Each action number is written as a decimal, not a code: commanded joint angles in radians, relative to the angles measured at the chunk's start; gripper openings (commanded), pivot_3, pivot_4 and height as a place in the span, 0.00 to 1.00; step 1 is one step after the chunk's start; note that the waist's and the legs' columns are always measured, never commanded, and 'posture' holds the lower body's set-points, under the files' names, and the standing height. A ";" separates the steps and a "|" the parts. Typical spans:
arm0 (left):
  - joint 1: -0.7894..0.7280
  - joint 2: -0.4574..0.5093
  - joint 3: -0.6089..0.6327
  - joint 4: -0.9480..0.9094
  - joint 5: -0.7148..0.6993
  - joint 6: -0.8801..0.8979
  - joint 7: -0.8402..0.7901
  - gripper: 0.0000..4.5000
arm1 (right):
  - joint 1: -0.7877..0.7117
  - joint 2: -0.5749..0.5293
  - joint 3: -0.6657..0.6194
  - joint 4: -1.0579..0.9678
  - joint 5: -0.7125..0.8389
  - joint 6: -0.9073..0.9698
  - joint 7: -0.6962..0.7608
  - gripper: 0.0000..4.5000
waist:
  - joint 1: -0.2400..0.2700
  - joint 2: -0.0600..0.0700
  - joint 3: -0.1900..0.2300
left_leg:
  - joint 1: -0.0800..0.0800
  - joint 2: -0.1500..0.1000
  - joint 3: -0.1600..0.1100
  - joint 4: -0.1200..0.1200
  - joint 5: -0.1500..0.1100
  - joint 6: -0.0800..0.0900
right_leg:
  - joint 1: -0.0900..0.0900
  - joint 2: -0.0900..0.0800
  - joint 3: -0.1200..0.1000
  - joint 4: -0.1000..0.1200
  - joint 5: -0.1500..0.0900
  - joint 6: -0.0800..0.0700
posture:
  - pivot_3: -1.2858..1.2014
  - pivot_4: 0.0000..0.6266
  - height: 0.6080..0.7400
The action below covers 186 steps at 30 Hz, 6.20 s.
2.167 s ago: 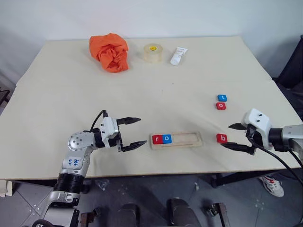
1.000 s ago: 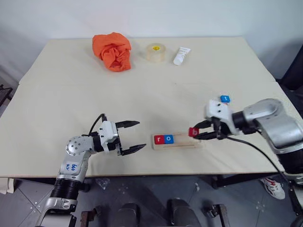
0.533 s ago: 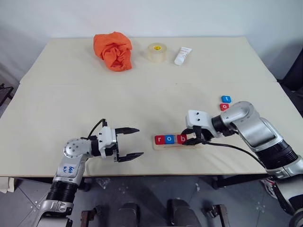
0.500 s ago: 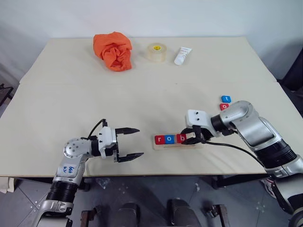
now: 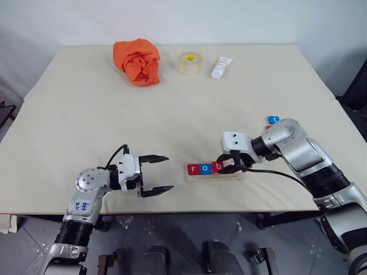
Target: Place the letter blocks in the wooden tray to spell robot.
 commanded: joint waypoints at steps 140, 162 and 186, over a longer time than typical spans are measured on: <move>-0.139 -0.042 0.002 0.171 -0.028 -0.085 -0.113 1.00 | 0.893 0.179 -0.753 -0.652 0.383 0.277 -0.958 0.99 | -0.021 0.002 -0.001 | -0.006 -0.001 -0.003 0.009 0.000 0.002 | -0.001 0.001 0.002 0.005 0.000 0.000 | 0.52 0.24 1.00; -0.014 -0.031 0.016 0.021 -0.031 -0.065 -0.016 1.00 | 0.281 -0.269 -0.293 0.217 0.073 -0.284 -0.076 0.99 | -0.014 0.002 -0.001 | -0.007 -0.001 -0.002 0.013 -0.001 0.003 | 0.000 -0.001 -0.001 0.002 0.001 0.002 | 0.52 0.24 1.00; -0.009 -0.025 0.014 0.027 -0.029 -0.070 0.016 1.00 | 0.174 -0.234 -0.299 0.214 0.030 -0.252 -0.035 0.32 | 0.001 0.002 -0.001 | -0.007 -0.001 -0.001 0.015 -0.002 0.003 | 0.000 -0.001 -0.003 0.002 0.001 0.002 | 0.52 0.24 1.00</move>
